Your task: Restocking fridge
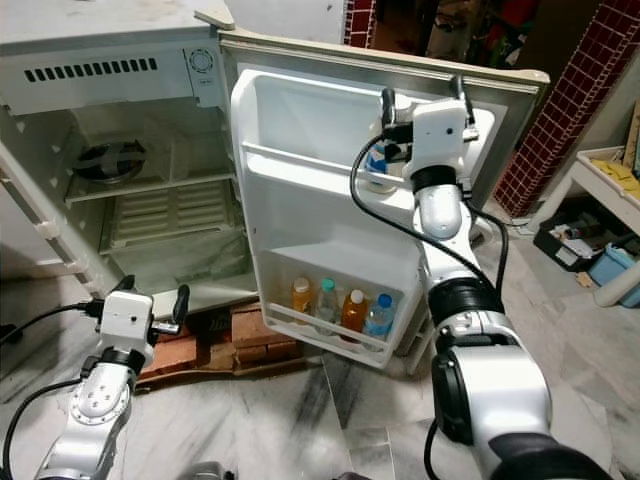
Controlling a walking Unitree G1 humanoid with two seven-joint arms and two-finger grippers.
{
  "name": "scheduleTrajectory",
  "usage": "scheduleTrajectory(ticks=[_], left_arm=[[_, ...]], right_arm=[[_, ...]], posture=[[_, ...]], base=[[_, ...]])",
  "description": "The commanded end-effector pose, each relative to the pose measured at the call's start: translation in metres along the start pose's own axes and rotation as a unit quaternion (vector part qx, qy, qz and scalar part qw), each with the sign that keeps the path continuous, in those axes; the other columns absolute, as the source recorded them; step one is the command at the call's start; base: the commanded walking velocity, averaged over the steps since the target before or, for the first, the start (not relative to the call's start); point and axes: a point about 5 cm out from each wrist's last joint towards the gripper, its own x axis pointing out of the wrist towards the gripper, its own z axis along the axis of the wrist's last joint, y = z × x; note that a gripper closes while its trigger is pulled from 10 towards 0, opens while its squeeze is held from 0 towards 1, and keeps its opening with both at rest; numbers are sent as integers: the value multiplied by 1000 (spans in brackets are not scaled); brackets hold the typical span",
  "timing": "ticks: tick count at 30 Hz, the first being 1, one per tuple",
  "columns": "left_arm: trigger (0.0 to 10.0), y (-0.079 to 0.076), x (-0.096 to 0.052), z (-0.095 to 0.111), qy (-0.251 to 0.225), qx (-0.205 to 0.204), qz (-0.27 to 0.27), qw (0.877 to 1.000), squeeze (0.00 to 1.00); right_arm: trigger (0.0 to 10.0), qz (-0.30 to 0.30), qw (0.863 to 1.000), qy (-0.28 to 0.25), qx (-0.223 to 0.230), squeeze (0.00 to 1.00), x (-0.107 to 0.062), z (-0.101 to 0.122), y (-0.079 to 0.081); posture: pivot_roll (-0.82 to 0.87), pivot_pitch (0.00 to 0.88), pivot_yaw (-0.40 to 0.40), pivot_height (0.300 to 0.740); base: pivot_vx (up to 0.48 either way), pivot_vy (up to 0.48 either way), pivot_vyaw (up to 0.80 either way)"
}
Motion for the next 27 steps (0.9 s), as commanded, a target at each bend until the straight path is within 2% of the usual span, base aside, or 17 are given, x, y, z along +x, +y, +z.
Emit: scheduleTrajectory(ticks=[1, 5, 6, 7, 10, 15, 23, 25, 27], left_arm=[[10000, 1, -1, -2, 8, 5, -1, 1000, 0], [10000, 1, -2, -5, 16, 7, 1, 1000, 0], [10000, 1, -2, -5, 17, 6, 1, 1000, 0], [10000, 2, -2, -5, 17, 7, 1, 1000, 0], [10000, 2, 0, -5, 17, 8, -1, 1000, 0], [10000, 0, 4, -4, 15, 11, -6, 1000, 0], [10000, 0, 3, -4, 17, 12, -5, 1000, 0], [10000, 1, 1, -6, 20, 13, -4, 1000, 0], [10000, 1, 1, -6, 20, 13, -4, 1000, 0]], right_arm=[[10000, -3, 1000, -5, 5, 1000, -7, 0, -3], [10000, 12, 999, 8, 35, 1000, -39, -7, 5], [10000, 32, 999, 2, 40, 953, -51, -6, 11], [10000, 52, 998, -3, 47, 0, -61, -5, 17], [10000, 70, 995, 12, 65, 0, -79, -9, 25], [10000, 89, 994, 36, 49, 0, -98, -22, 30], [10000, 114, 988, 95, 43, 0, -119, -37, 30], [10000, 92, 979, 145, 106, 0, -124, -45, 29], [10000, 86, 977, 154, 116, 0, -124, -46, 29]], posture=[[92, 0, -51, 740], [90, 0, -50, 740], [87, 0, -49, 740], [83, 0, -46, 740], [75, 0, -40, 740], [73, 0, -36, 740], [80, 0, -40, 740], [83, 0, -41, 740], [83, 0, -41, 740]], base=[[0, -270, 0], [0, -333, 0], [0, -364, 0], [0, -368, 0], [0, -368, 0], [0, -368, 0], [0, -369, 0], [0, -371, 400], [0, -371, 800]])
